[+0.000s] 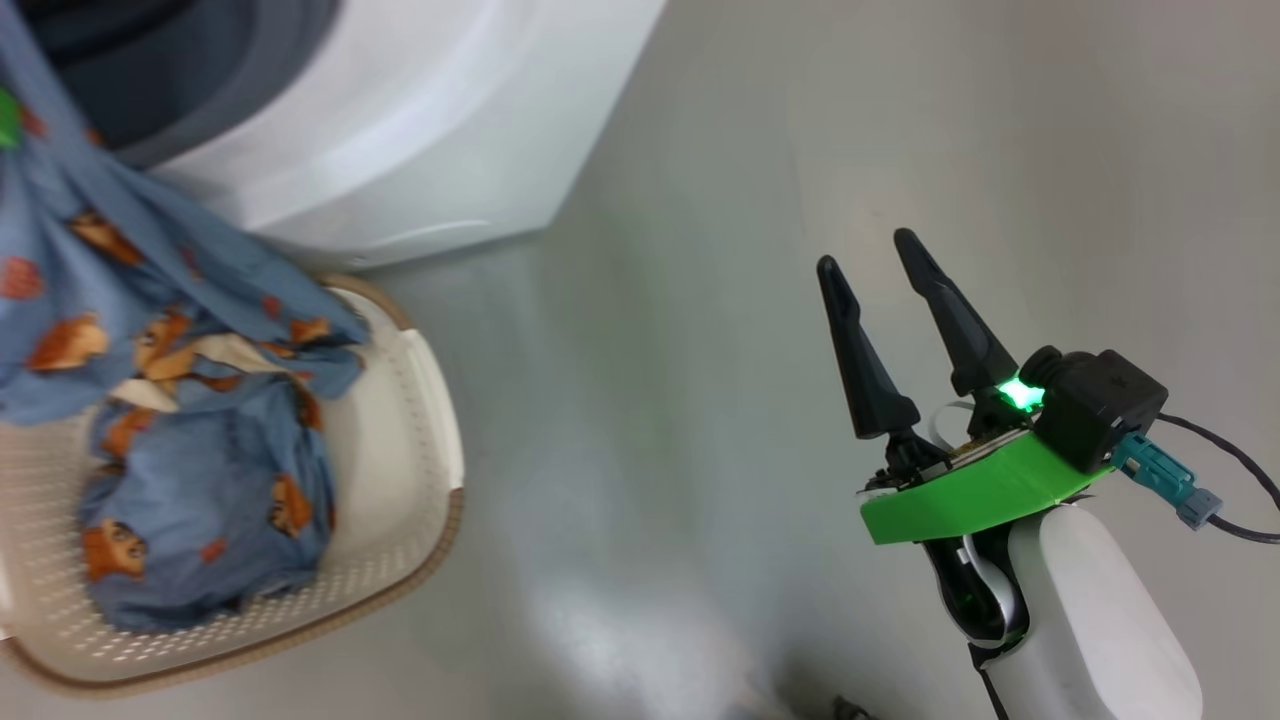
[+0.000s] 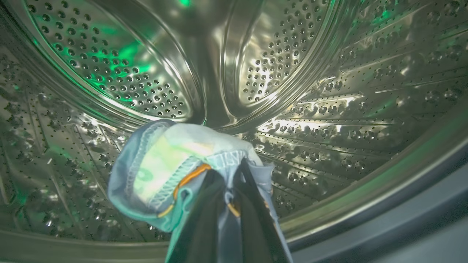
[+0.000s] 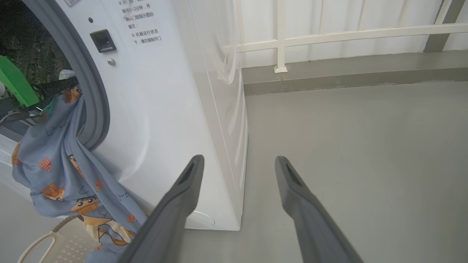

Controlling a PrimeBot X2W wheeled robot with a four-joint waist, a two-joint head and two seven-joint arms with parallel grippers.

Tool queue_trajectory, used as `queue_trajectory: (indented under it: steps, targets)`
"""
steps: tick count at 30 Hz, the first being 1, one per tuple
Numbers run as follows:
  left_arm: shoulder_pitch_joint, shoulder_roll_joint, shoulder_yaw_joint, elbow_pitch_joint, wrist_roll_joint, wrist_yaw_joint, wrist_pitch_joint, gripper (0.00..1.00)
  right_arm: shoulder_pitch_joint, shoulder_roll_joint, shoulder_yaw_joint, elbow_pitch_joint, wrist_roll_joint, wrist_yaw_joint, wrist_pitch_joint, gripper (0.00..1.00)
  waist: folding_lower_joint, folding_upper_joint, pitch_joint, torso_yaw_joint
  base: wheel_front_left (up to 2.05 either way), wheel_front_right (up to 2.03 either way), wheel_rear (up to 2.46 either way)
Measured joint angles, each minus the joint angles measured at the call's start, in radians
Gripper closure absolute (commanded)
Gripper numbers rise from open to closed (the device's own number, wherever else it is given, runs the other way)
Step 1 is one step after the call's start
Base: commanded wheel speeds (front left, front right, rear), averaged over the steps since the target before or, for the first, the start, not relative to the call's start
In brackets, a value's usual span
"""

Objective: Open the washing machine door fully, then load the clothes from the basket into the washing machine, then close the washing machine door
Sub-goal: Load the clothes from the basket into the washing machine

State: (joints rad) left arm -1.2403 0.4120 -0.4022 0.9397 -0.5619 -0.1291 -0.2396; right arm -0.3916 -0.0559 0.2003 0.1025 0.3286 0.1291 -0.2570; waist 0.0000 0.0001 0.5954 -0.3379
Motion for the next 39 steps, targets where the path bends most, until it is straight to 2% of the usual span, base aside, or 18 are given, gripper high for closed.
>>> queue_trajectory:
  steps: [2,5,7,9,10,11,16,20,28,39]
  targets:
    - [-0.034,0.016,0.011,-0.005,0.013,0.002,-0.008,1.00,-0.001,0.000,0.007,-0.008,0.000,0.000,0.000,0.00,0.0000,0.0000,0.020,-0.016,0.00,0.00,0.00]
    - [-0.071,0.038,0.081,-0.121,0.058,0.040,-0.009,1.00,-0.002,0.001,0.007,-0.016,0.011,0.000,0.000,0.00,0.0000,0.0000,0.050,-0.035,0.00,0.00,0.00]
    - [-0.077,0.042,0.128,-0.202,0.094,0.056,-0.016,1.00,-0.002,0.001,0.006,-0.018,0.018,0.000,0.000,0.00,0.0000,0.0000,0.067,-0.044,0.00,0.00,0.00]
    - [-0.068,0.035,0.158,-0.227,0.117,0.056,-0.017,1.00,-0.004,0.002,0.004,-0.017,0.018,0.000,0.000,0.00,0.0000,0.0000,0.080,-0.052,0.00,0.00,0.00]
    - [-0.057,0.027,0.166,-0.219,0.119,0.056,-0.017,0.60,-0.004,0.002,0.004,-0.017,0.018,0.000,0.000,0.00,0.0000,0.0000,0.083,-0.055,0.00,0.00,0.00]
    - [-0.043,0.016,0.167,-0.207,0.121,0.055,-0.017,0.00,-0.005,0.002,0.004,-0.016,0.018,0.000,0.000,0.00,0.0000,0.0000,0.084,-0.056,0.00,0.00,0.00]
    - [-0.014,-0.026,0.146,-0.062,0.127,0.035,-0.017,0.00,-0.025,0.003,0.009,-0.007,0.018,0.000,0.000,0.00,0.0000,0.0000,0.071,-0.045,0.00,0.00,0.00]
    - [-0.016,-0.035,0.139,-0.014,0.127,0.026,-0.017,0.00,-0.030,0.003,0.010,0.001,0.018,0.000,0.000,0.00,0.0000,-0.0001,0.054,-0.032,0.00,0.00,0.00]
    - [0.001,-0.067,0.142,-0.013,0.127,0.010,-0.017,0.00,-0.030,0.003,0.008,0.013,0.016,0.000,0.000,0.00,0.0000,0.0000,0.014,-0.008,0.00,0.00,0.00]
    - [0.188,-0.116,0.173,-0.139,0.128,0.005,-0.017,0.00,-0.028,0.002,-0.022,0.040,-0.012,0.000,0.000,0.00,0.0000,-0.0001,-0.073,0.054,0.00,0.00,0.00]
